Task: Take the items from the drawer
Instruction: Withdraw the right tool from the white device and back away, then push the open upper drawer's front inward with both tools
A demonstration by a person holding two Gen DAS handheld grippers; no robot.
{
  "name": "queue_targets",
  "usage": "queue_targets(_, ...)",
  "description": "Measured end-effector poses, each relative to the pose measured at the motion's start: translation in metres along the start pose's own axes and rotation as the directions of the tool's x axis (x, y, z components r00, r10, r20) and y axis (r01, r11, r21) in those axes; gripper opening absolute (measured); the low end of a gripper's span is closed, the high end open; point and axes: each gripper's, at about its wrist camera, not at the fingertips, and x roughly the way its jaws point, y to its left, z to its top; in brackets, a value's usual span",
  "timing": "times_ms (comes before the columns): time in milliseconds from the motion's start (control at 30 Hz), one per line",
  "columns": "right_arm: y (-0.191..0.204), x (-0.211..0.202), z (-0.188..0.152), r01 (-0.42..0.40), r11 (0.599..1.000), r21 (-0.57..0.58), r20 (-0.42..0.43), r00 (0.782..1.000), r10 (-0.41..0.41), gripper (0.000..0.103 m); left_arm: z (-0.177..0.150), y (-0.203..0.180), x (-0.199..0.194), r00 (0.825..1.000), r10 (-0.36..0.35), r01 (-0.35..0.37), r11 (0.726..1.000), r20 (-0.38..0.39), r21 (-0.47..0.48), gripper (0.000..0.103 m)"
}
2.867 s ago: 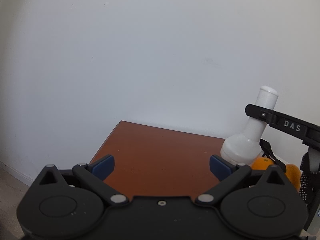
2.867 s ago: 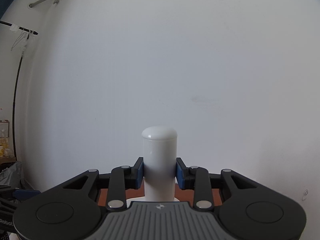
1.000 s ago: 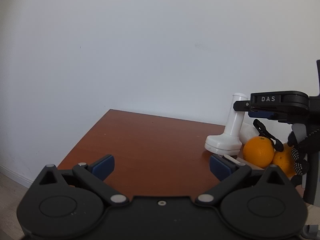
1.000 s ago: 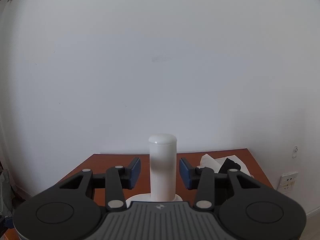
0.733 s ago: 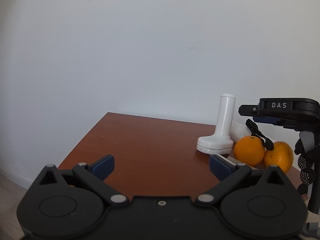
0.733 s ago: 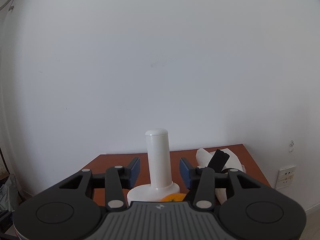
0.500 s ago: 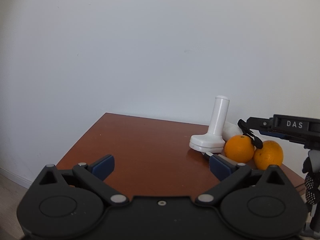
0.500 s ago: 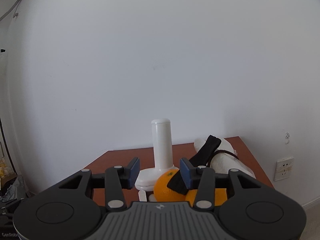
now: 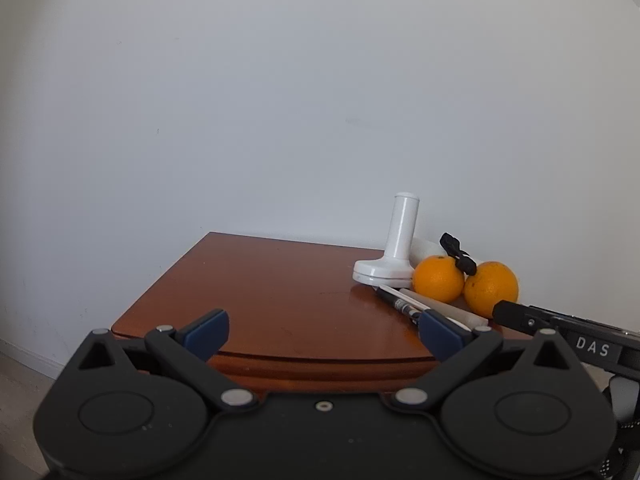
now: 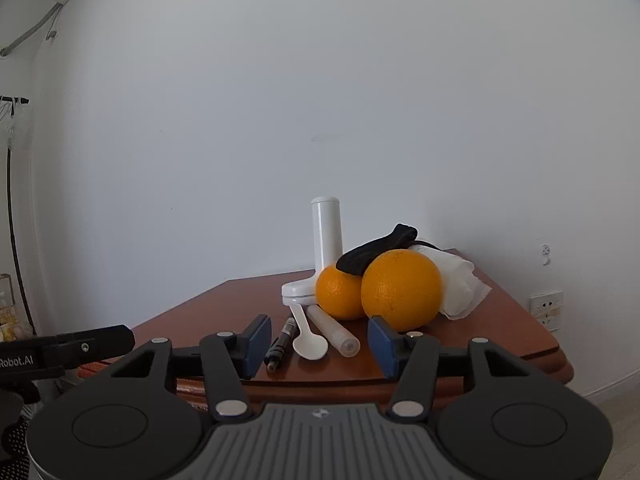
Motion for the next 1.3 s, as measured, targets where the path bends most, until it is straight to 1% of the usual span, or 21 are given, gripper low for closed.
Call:
queue_targets(67, 0.002, -0.008, -0.007, 0.031, 0.999, -0.015, 0.017, 0.999, -0.031, 0.070, -0.006, 0.001, -0.008, 1.000, -0.003, 0.003, 1.000, 0.008, -0.012, 0.102)
queue_targets(133, 0.003, -0.018, -0.015, 0.042, 0.999, -0.023, 0.029, 0.999, -0.041, 0.070, -0.012, 0.003, -0.018, 1.000, -0.010, 0.010, 0.999, 0.021, -0.032, 0.102)
queue_targets(200, -0.001, -0.018, -0.021, 0.047, 0.999, -0.019, 0.037, 0.998, -0.046, 0.074, -0.017, 0.005, -0.031, 0.999, -0.020, 0.022, 0.998, 0.038, -0.055, 0.102)
queue_targets(300, -0.004, -0.032, -0.030, 0.048, 0.999, -0.004, 0.036, 0.998, -0.048, 0.088, -0.024, 0.005, -0.051, 0.998, -0.042, 0.046, 0.996, 0.055, -0.073, 0.102)
queue_targets(333, -0.005, -0.037, -0.034, 0.047, 0.999, 0.001, 0.034, 0.998, -0.047, 0.096, -0.025, 0.004, -0.056, 0.997, -0.049, 0.053, 0.996, 0.059, -0.066, 0.102)
queue_targets(367, -0.005, -0.041, -0.037, 0.046, 0.999, 0.008, 0.033, 0.998, -0.046, 0.099, -0.026, 0.001, -0.060, 0.997, -0.054, 0.058, 0.997, 0.062, -0.053, 0.102)
queue_targets(467, -0.004, -0.062, -0.050, 0.034, 0.998, 0.049, 0.012, 0.999, -0.035, 0.103, -0.035, -0.006, -0.074, 0.995, -0.064, 0.065, 0.998, 0.074, -0.014, 0.102)
queue_targets(567, -0.001, -0.077, -0.061, 0.055, 0.997, 0.048, 0.022, 0.998, -0.056, 0.103, -0.052, -0.008, -0.090, 0.994, -0.077, 0.078, 0.997, 0.077, -0.018, 0.102)
queue_targets(667, 0.005, -0.087, -0.070, 0.092, 0.996, 0.005, 0.057, 0.994, -0.092, 0.103, -0.071, -0.012, -0.107, 0.995, -0.037, 0.040, 0.999, 0.087, -0.032, 0.103)
queue_targets(767, 0.014, -0.109, -0.081, 0.129, 0.991, -0.040, 0.115, 0.986, -0.124, 0.103, -0.088, -0.014, -0.115, 0.996, 0.005, -0.002, 0.999, 0.085, -0.038, 0.103)
queue_targets(867, 0.019, -0.125, -0.094, 0.155, 0.987, -0.046, 0.138, 0.979, -0.148, 0.103, -0.101, -0.016, -0.117, 0.998, -0.005, 0.006, 1.000, 0.060, -0.021, 0.102)
queue_targets(933, 0.019, -0.133, -0.103, 0.151, 0.988, -0.040, 0.140, 0.980, -0.144, 0.103, -0.111, -0.018, -0.117, 0.999, -0.010, 0.010, 1.000, 0.043, -0.011, 0.102)
queue_targets(1033, 0.018, -0.143, -0.119, 0.144, 0.989, -0.036, 0.148, 0.979, -0.138, 0.103, -0.128, -0.020, -0.120, 1.000, -0.007, 0.007, 1.000, 0.026, -0.025, 0.102)
queue_targets(1100, 0.020, -0.146, -0.129, 0.148, 0.988, -0.045, 0.152, 0.978, -0.139, 0.103, -0.139, -0.019, -0.120, 1.000, -0.026, 0.025, 0.999, -0.005, -0.031, 0.102)
queue_targets(1133, 0.020, -0.146, -0.132, 0.149, 0.987, -0.055, 0.140, 0.980, -0.140, 0.103, -0.144, -0.018, -0.119, 0.999, -0.035, 0.034, 0.999, -0.026, -0.028, 0.102)
queue_targets(1200, 0.021, -0.145, -0.138, 0.150, 0.986, -0.074, 0.115, 0.983, -0.141, 0.103, -0.152, -0.017, -0.115, 0.998, -0.018, 0.016, 1.000, -0.062, -0.025, 0.102)
queue_targets(1300, 0.019, -0.145, -0.147, 0.153, 0.984, -0.090, 0.082, 0.986, -0.146, 0.103, -0.160, -0.013, -0.107, 0.996, 0.027, -0.029, 0.999, -0.087, -0.024, 0.102)
